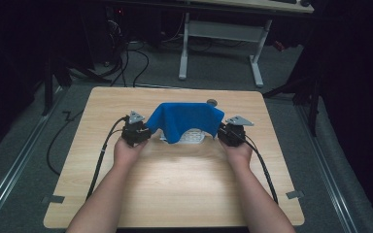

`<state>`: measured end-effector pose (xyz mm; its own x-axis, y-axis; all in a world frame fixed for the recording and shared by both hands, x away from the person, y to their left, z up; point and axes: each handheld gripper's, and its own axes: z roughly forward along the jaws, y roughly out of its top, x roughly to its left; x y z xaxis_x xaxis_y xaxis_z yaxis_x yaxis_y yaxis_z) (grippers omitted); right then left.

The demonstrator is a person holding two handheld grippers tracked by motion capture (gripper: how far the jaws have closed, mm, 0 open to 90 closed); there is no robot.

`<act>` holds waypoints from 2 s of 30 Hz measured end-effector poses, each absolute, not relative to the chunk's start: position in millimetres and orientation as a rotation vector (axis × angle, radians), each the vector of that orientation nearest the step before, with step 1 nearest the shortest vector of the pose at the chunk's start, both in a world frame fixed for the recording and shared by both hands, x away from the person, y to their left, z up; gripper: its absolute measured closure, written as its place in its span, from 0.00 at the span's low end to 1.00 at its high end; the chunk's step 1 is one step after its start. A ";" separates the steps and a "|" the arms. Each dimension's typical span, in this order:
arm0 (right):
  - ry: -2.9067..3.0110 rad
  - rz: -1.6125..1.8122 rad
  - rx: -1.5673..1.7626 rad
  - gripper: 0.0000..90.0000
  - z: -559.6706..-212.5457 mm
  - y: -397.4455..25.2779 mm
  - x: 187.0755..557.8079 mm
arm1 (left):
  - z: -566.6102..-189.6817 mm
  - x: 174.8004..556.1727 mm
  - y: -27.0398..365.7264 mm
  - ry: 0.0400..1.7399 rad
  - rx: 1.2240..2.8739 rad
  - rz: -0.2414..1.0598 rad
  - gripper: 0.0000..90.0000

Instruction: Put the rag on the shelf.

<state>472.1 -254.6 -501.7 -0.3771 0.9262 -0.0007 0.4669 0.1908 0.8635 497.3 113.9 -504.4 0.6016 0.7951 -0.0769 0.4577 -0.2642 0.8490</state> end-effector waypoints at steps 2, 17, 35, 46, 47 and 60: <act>1.924 1.113 1.306 0.79 -498.9 -256.6 470.6 | -502.4 494.5 116.6 1.015 1.881 0.478 0.67; 1.861 1.101 1.287 0.74 -476.5 -272.1 452.2 | -494.2 469.4 136.7 1.027 1.828 0.499 0.62; 1.858 1.091 1.291 0.73 -471.5 -281.4 441.3 | -495.2 454.2 151.0 1.048 1.822 0.519 0.62; 1.867 1.099 1.300 0.54 -470.8 -289.8 424.6 | -493.2 433.7 162.5 1.056 1.832 0.517 0.57; 1.867 1.099 1.300 0.54 -470.8 -289.8 424.6 | -493.2 430.3 163.8 1.051 1.839 0.519 0.57; 1.893 1.093 1.213 0.41 -478.3 -300.3 358.7 | -505.7 369.2 179.4 1.048 1.903 0.426 0.54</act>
<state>358.7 -300.3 -478.3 -0.3773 0.9234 -0.0706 0.4004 0.2314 0.8866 369.2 179.4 -505.7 0.5825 0.8048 -0.1137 0.4966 -0.2416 0.8337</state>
